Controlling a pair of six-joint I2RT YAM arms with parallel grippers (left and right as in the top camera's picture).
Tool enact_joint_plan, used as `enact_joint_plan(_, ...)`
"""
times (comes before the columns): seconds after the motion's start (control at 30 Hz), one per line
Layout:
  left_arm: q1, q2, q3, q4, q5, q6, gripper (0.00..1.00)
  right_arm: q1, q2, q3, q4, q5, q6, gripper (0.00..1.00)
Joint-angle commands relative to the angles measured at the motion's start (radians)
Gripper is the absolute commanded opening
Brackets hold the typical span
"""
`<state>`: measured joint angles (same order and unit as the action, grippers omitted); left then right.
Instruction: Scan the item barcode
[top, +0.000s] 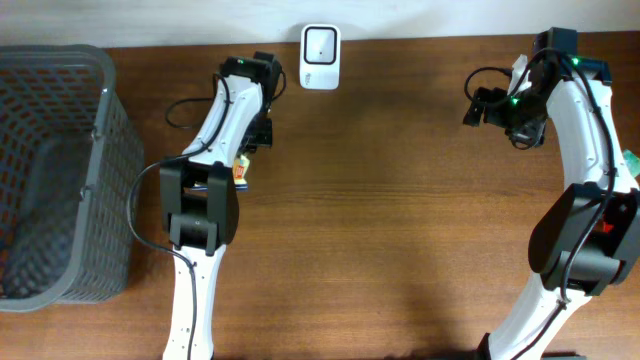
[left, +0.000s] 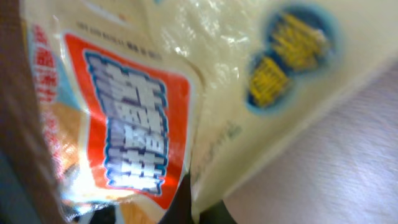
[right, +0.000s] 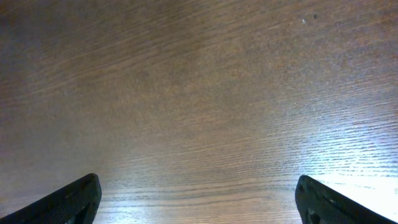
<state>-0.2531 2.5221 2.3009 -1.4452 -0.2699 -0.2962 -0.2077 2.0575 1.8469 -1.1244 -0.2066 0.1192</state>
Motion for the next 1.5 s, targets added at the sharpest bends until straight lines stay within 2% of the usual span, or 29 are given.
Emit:
enact_joint_plan(0.0, -0.003, -0.053, 0.231, -0.098, 0.563, 0.159, 0.00, 0.004, 0.010, -0.009, -0.002, 0.009, -0.011, 0.99)
enact_joint_plan(0.03, -0.003, -0.061, 0.307, -0.140, 0.762, 0.210, 0.00, 0.004, 0.010, -0.009, -0.002, 0.009, -0.011, 0.99)
enact_joint_plan(0.13, -0.003, -0.066, 0.355, -0.197, 0.975, 0.224, 0.00, 0.004, 0.010, -0.009, -0.002, 0.009, -0.011, 0.99)
enact_joint_plan(0.2, -0.003, -0.066, 0.355, -0.243, 1.210, 0.304, 0.00, 0.004, 0.010, -0.009, -0.002, 0.009, -0.011, 0.99)
enact_joint_plan(0.23, -0.003, -0.066, 0.355, -0.243, 1.283, 0.305, 0.00, 0.004, 0.010, -0.009, -0.002, 0.009, -0.011, 0.99)
enact_joint_plan(0.3, -0.003, -0.066, 0.355, -0.243, 1.323, 0.305, 0.00, 0.004, 0.010, -0.009, -0.002, 0.009, -0.011, 0.99)
enact_joint_plan(0.4, -0.003, -0.065, 0.355, -0.243, 1.500, 0.305, 0.00, 0.004, 0.010, -0.009, -0.002, 0.009, -0.011, 0.99)
enact_joint_plan(0.57, -0.016, -0.065, 0.355, -0.243, 1.503, 0.305, 0.00, 0.004, 0.010, -0.009, -0.002, 0.009, -0.011, 0.99)
enact_joint_plan(0.63, -0.026, -0.066, 0.355, -0.243, 1.437, 0.305, 0.00, 0.004, 0.010, -0.009, -0.002, 0.009, -0.011, 0.99)
enact_joint_plan(0.73, -0.073, -0.065, 0.355, -0.231, 1.143, 0.304, 0.00, 0.004, 0.010, -0.009, -0.002, 0.009, -0.011, 0.98)
enact_joint_plan(0.77, -0.120, -0.065, 0.351, -0.204, 0.946, 0.285, 0.00, 0.004, 0.010, -0.009, -0.002, 0.009, -0.011, 0.99)
enact_joint_plan(0.83, -0.200, -0.065, 0.351, -0.146, 0.650, 0.190, 0.00, 0.004, 0.010, -0.009, -0.002, 0.009, -0.011, 0.99)
enact_joint_plan(0.9, -0.287, -0.065, 0.351, -0.075, 0.409, 0.124, 0.00, 0.004, 0.010, -0.009, -0.002, 0.009, -0.011, 0.99)
enact_joint_plan(0.93, -0.323, -0.065, 0.351, -0.066, 0.404, 0.125, 0.17, 0.004, 0.010, -0.009, -0.002, 0.009, -0.011, 0.99)
enact_joint_plan(0.97, -0.384, -0.065, 0.351, -0.068, 0.403, 0.126, 0.53, 0.004, 0.010, -0.009, -0.002, 0.009, -0.011, 0.99)
enact_joint_plan(1.0, -0.408, -0.065, 0.351, -0.067, 0.402, 0.127, 0.61, 0.004, 0.010, -0.009, -0.002, 0.009, -0.011, 0.99)
enact_joint_plan(1.03, -0.430, -0.065, 0.352, -0.067, 0.397, 0.134, 0.73, 0.004, 0.010, -0.009, -0.002, 0.009, -0.011, 0.99)
enact_joint_plan(1.07, -0.443, -0.066, 0.352, -0.075, 0.370, 0.134, 0.79, 0.004, 0.010, -0.009, -0.002, 0.009, -0.011, 0.99)
enact_joint_plan(1.17, -0.391, -0.102, 0.354, -0.117, 0.206, 0.132, 0.80, 0.004, 0.010, -0.009, -0.002, 0.009, -0.011, 0.99)
enact_joint_plan(1.2, -0.334, -0.126, 0.354, -0.127, 0.174, 0.121, 0.80, 0.004, 0.010, -0.009, -0.002, 0.009, -0.011, 0.99)
enact_joint_plan(1.27, -0.201, -0.134, 0.354, -0.137, 0.161, 0.087, 0.99, 0.004, 0.010, -0.009, -0.002, 0.009, -0.011, 0.99)
enact_joint_plan(1.4, -0.041, -0.108, 0.348, -0.166, 0.168, 0.087, 0.99, 0.004, 0.010, -0.009, 0.032, -0.008, 0.001, 0.99)
enact_joint_plan(1.47, -0.018, -0.083, 0.347, -0.187, 0.135, 0.087, 0.99, 0.005, 0.010, -0.009, 0.038, -0.154, 0.001, 0.99)
